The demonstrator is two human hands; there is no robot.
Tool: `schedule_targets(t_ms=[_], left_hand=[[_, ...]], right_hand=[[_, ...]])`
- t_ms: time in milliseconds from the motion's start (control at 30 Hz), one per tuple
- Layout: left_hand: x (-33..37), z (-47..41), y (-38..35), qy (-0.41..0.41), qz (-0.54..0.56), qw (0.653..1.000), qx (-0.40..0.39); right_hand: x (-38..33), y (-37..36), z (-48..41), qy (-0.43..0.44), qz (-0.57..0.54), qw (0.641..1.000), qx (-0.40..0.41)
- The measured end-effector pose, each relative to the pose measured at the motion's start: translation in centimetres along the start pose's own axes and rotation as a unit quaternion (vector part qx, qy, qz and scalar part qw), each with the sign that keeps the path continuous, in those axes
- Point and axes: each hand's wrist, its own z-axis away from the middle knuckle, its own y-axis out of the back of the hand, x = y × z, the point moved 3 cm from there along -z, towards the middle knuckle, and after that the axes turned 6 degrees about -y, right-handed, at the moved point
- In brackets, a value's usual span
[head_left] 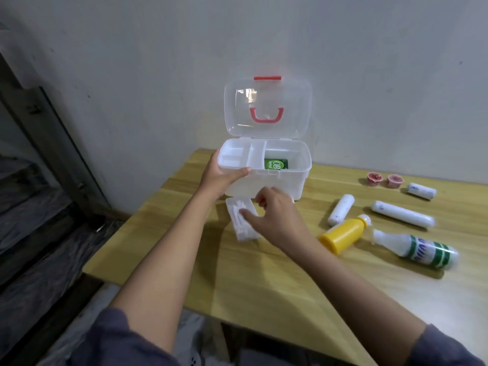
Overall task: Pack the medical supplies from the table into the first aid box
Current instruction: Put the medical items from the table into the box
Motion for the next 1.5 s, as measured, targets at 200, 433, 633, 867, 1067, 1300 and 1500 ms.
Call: schedule_targets(t_ms=[200, 433, 633, 867, 1067, 1300, 1500], left_hand=[[0.2, 0.4, 0.1, 0.007, -0.02, 1.0, -0.012], [0.0, 0.5, 0.1, 0.005, -0.03, 0.999, -0.018], [0.3, 0.5, 0.3, 0.015, -0.033, 0.999, -0.031], [0.6, 1.0, 0.2, 0.012, -0.012, 0.999, -0.034], [0.6, 1.1, 0.0, 0.015, -0.008, 1.0, -0.022], [-1.0, 0.0, 0.1, 0.0, -0.009, 1.0, -0.026], [-0.6, 0.4, 0.0, -0.006, -0.001, 1.0, -0.009]], right_hand=[[0.6, -3.5, 2.4, -0.042, 0.098, 0.994, -0.031], [2.6, -1.2, 2.6, -0.045, 0.03, 0.997, -0.048], [2.8, 3.1, 2.8, 0.034, -0.003, 0.999, 0.0], [4.4, 7.8, 2.1, 0.03, -0.061, 0.99, 0.127], [3.9, 11.3, -3.6, -0.025, -0.048, 0.99, 0.128], [3.7, 11.3, -9.6, -0.085, 0.067, 0.993, -0.057], [3.6, 9.3, -12.8, -0.061, 0.148, 0.98, -0.118]])
